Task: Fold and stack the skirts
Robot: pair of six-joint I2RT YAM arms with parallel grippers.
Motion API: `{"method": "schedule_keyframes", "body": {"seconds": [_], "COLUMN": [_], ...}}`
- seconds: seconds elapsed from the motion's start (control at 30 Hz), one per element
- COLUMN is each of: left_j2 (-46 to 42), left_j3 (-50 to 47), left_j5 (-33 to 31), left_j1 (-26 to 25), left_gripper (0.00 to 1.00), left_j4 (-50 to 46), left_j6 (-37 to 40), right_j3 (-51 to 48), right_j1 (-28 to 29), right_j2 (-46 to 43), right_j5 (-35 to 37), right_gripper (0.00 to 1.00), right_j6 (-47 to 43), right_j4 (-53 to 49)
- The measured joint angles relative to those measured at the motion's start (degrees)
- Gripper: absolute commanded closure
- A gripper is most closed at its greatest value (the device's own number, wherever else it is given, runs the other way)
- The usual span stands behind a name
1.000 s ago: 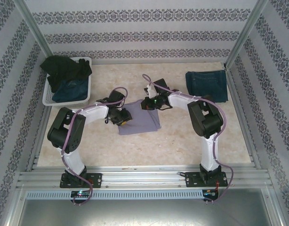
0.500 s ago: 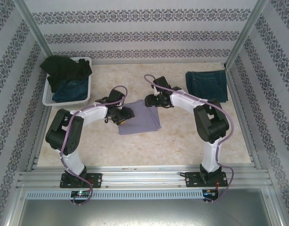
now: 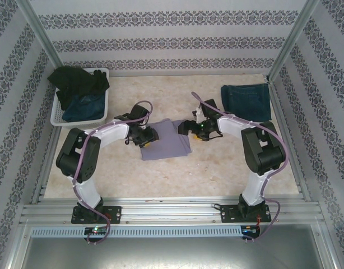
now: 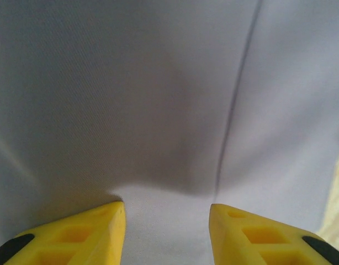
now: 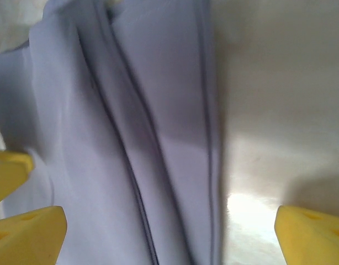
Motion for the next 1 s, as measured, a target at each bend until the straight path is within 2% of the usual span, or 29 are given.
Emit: {"method": "schedule_keyframes", "body": {"seconds": [0.37,0.6,0.63,0.8,0.87,0.93,1.0], "left_j2": [0.87,0.76,0.76,0.74,0.74,0.74,0.74], "left_j3": [-1.77,-2.23,-2.27,-2.49,-2.6,-2.6,-2.6], "left_j5": [0.26,0.55,0.55,0.74,0.81,0.98,1.16], "left_j1": [0.02,0.02,0.02,0.02,0.02,0.02,0.02], "left_gripper": [0.57,0.57,0.57,0.57,0.57,0.57,0.57], "left_j4": [2.47,3.61,3.69,4.17,4.44,4.61,4.63], "left_j6": [-0.39,-0.79,-0.85,-0.87,-0.87,-0.87,-0.87], "right_j3": [2.34,3.02,3.02,2.51,2.51,2.54,2.71], "right_j1": [1.49,7.34,7.56,7.85,7.82,7.87,8.48], "right_j2": [2.64,3.93,4.15,5.46,5.84,6.1,6.12], "right_j5": [-0.9,-3.58,-4.07,-4.42,-4.04,-3.28,-1.49], "right_gripper": [0.13,0.18,0.21,0.69,0.84,0.96,1.0], "right_j6": [0.52,2.08,2.29,4.85,5.95,6.54,6.16], "right_j4": [-1.57,3.13,3.5,5.22,5.46,5.55,5.01]}}
